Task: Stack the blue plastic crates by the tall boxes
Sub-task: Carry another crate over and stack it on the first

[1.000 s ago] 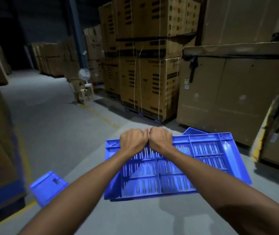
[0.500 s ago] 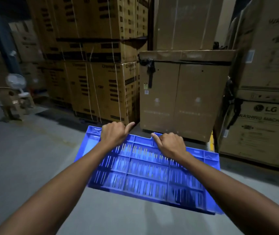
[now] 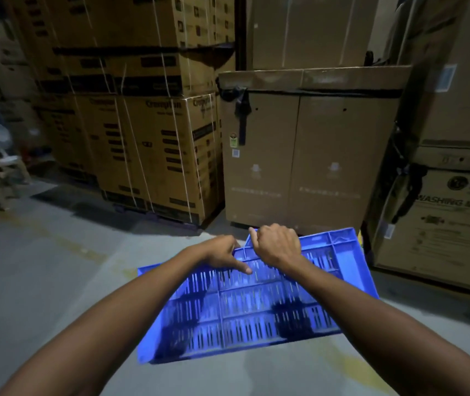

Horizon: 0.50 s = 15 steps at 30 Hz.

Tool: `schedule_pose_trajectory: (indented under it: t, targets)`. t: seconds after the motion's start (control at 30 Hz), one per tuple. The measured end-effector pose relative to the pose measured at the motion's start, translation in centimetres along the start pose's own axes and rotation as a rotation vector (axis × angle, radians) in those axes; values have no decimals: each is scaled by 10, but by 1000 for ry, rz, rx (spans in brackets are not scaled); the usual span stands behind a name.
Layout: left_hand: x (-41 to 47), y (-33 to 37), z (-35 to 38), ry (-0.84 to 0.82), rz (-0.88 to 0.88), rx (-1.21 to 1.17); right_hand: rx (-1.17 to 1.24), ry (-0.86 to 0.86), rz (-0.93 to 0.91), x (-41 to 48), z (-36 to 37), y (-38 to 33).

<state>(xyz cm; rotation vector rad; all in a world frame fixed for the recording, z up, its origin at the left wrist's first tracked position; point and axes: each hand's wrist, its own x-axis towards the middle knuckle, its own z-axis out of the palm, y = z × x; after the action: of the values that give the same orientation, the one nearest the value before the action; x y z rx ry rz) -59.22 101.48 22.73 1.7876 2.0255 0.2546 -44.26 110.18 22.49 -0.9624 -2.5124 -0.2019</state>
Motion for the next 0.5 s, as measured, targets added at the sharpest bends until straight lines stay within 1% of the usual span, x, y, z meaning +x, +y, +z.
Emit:
schedule_pose_trajectory:
  t: [0.13, 0.27, 0.37, 0.43, 0.5]
  targets:
    - [74, -7, -26, 44, -14, 64, 31, -90, -57, 66, 34, 45]
    - [133, -19, -59, 38, -13, 180, 151, -295, -109, 116, 44, 81]
    - [174, -32, -92, 29, 14, 242, 130, -443, -154, 157, 47, 101]
    - [197, -42, -110, 34, 43, 308, 111, -544, -112, 186, 57, 110]
    - [221, -53, -127, 29, 67, 355, 158, -636, -20, 216, 70, 115]
